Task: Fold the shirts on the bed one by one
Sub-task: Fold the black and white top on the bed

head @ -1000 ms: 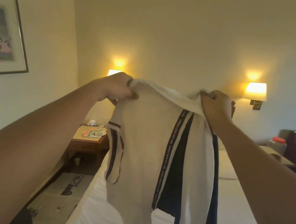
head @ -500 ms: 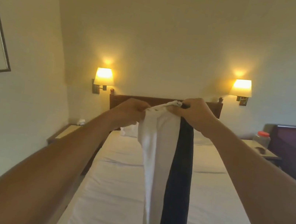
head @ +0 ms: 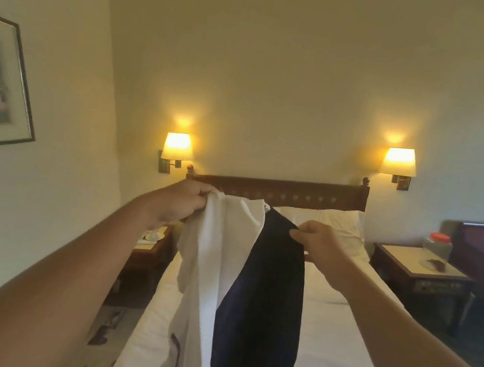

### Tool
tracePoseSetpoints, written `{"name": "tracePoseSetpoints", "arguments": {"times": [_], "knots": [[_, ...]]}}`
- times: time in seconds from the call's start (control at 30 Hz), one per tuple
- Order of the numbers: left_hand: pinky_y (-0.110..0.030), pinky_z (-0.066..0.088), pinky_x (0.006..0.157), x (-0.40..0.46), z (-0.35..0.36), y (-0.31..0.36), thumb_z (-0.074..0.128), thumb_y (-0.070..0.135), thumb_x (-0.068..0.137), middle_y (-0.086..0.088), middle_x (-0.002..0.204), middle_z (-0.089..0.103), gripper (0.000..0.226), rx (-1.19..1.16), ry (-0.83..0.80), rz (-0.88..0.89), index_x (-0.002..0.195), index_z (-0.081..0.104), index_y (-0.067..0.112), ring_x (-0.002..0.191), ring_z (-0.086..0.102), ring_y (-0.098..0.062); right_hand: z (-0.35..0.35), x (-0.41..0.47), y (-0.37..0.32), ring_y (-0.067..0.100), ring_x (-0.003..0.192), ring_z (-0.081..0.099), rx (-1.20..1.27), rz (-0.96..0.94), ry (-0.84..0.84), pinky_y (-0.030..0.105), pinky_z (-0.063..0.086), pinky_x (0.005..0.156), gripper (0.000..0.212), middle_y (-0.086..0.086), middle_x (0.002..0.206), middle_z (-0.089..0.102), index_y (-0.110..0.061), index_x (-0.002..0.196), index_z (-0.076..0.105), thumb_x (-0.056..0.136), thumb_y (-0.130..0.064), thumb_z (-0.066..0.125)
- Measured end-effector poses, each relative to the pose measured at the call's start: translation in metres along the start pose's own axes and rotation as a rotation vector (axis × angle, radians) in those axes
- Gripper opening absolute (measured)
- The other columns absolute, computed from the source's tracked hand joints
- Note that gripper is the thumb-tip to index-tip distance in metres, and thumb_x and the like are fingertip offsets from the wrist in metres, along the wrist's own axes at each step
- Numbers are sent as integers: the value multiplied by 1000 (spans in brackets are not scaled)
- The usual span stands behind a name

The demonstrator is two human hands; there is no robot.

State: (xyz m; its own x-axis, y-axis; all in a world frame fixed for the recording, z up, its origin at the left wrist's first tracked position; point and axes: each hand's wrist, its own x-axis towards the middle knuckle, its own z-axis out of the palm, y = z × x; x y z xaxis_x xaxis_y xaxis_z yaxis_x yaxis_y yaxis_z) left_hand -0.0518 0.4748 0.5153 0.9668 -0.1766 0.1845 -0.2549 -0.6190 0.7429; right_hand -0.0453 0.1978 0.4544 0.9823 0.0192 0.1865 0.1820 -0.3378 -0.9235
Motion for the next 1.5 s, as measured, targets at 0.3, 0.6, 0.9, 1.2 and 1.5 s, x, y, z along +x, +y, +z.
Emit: {"name": "tracePoseSetpoints", "arguments": {"times": [0.3, 0.6, 0.9, 1.2, 1.5], "knots": [[-24, 52, 86, -22, -30, -23, 68, 8, 92, 0, 122, 66, 26, 500, -301, -196, 112, 73, 24, 110, 62, -22, 59, 4, -49, 16, 81, 60, -333, -360, 56, 31, 49, 72, 15, 0, 86, 64, -17, 89, 59, 98, -29, 61], [-20, 41, 62, -23, 25, -30, 66, 36, 96, 1, 86, 67, 21, 274, -37, 28, 93, 69, 15, 81, 65, -19, 96, -19, -78, 13, 79, 58, -605, -485, 10, 36, 52, 76, 11, -4, 85, 64, -18, 89, 63, 95, -27, 64], [-24, 41, 61, -22, 31, -37, 57, 28, 99, 4, 78, 61, 21, 392, 201, 164, 81, 64, 19, 75, 61, -16, 79, -39, -68, 16, 75, 59, -933, -369, -53, 42, 58, 81, 13, -6, 83, 62, -22, 92, 63, 94, -34, 60], [-33, 41, 72, -35, 23, -22, 51, 17, 101, -7, 69, 52, 35, 5, 57, 178, 74, 56, -4, 68, 50, -18, 70, -65, -27, 14, 85, 68, -296, -10, -107, 26, 57, 88, 13, -4, 93, 69, -22, 93, 67, 96, -34, 65], [-30, 48, 72, -31, 6, -35, 51, 23, 103, -17, 82, 62, 34, 226, 58, 192, 83, 63, -1, 80, 62, -25, 69, -69, 57, 20, 93, 70, -511, 83, -368, 35, 57, 91, 12, 3, 99, 74, -19, 99, 72, 98, -20, 61]]}}
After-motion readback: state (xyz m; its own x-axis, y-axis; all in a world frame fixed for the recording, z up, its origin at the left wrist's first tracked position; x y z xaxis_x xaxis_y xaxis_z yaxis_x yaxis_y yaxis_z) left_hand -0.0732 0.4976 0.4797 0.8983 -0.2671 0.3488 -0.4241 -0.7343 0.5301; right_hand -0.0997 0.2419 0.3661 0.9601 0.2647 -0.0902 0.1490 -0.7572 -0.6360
